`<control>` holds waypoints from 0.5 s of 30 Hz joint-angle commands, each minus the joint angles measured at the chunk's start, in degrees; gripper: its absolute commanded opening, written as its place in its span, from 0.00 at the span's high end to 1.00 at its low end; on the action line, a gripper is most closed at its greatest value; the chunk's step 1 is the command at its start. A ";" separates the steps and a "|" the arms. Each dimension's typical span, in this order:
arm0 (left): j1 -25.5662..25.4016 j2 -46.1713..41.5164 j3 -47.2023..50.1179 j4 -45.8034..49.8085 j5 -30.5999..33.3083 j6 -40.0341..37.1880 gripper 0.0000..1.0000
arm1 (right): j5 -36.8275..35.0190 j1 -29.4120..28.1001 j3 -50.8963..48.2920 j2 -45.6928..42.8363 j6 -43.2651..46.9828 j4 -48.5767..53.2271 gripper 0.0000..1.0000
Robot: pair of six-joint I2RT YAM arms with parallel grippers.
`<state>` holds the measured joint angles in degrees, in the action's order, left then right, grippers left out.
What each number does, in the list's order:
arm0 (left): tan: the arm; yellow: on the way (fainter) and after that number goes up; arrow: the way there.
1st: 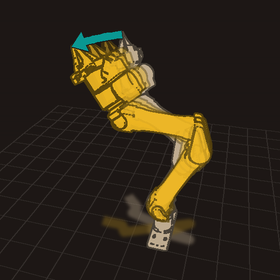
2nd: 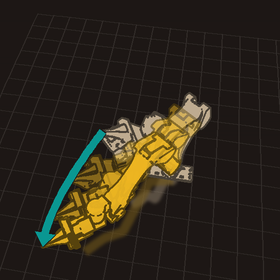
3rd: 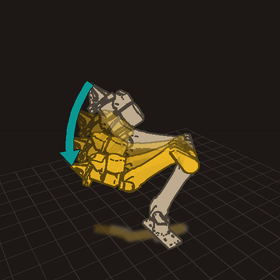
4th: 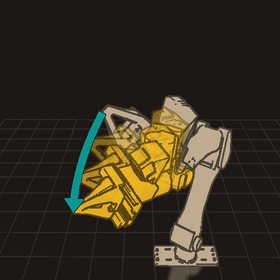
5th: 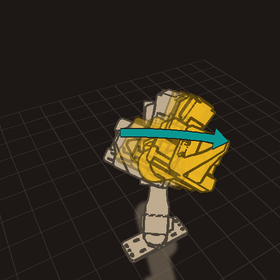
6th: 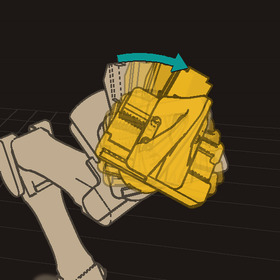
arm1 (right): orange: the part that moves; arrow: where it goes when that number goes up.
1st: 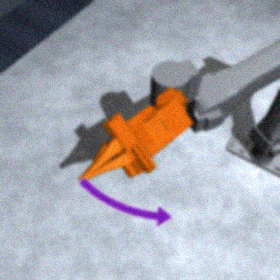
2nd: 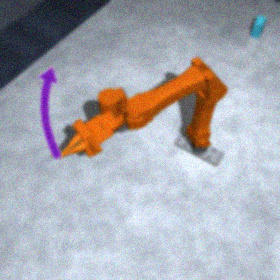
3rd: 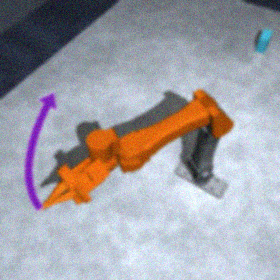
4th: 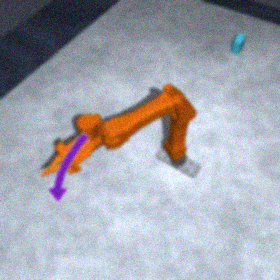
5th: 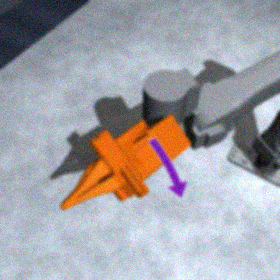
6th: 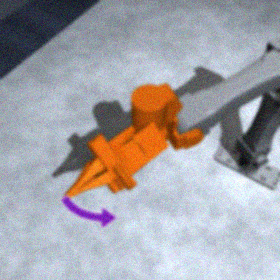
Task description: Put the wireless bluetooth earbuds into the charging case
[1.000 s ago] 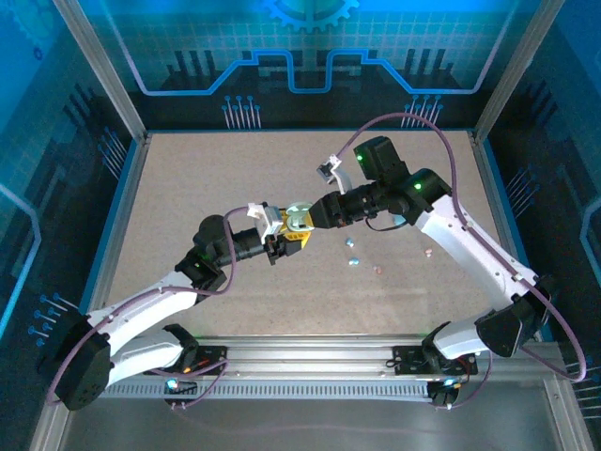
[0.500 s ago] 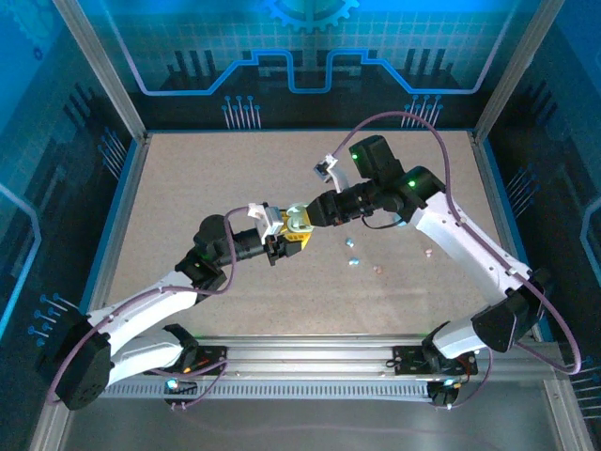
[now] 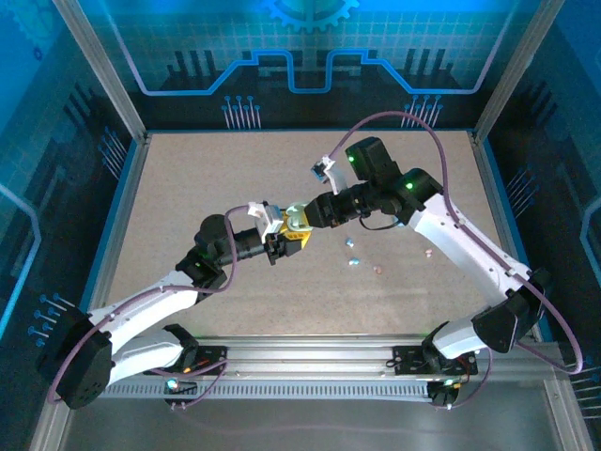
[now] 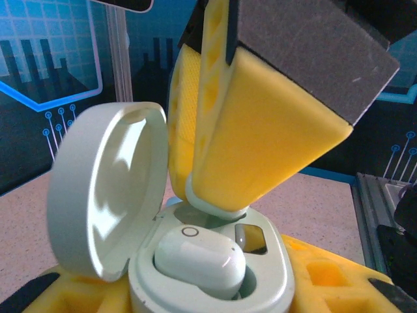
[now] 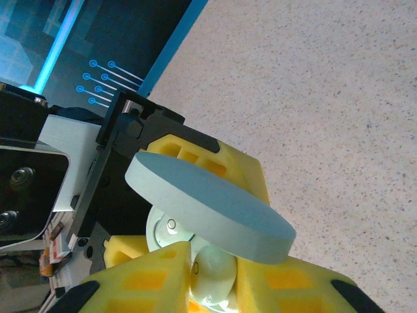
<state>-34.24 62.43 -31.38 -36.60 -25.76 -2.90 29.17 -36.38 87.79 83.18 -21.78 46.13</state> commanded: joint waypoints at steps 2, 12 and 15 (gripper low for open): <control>-0.63 0.14 -2.24 -3.39 -3.08 0.90 0.65 | -2.57 -1.06 -1.40 -1.39 1.83 -4.96 0.76; -0.61 -0.10 -2.29 -3.78 -2.71 1.23 0.65 | -5.50 -1.41 -4.49 -4.78 3.66 -8.40 0.75; -0.58 -0.03 -2.30 -4.35 -2.69 1.53 0.65 | -5.16 -1.53 -4.63 -4.43 3.91 -8.00 0.75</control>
<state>-34.26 62.59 -31.48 -37.98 -25.41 -2.24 25.69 -37.45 83.66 79.33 -19.62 40.45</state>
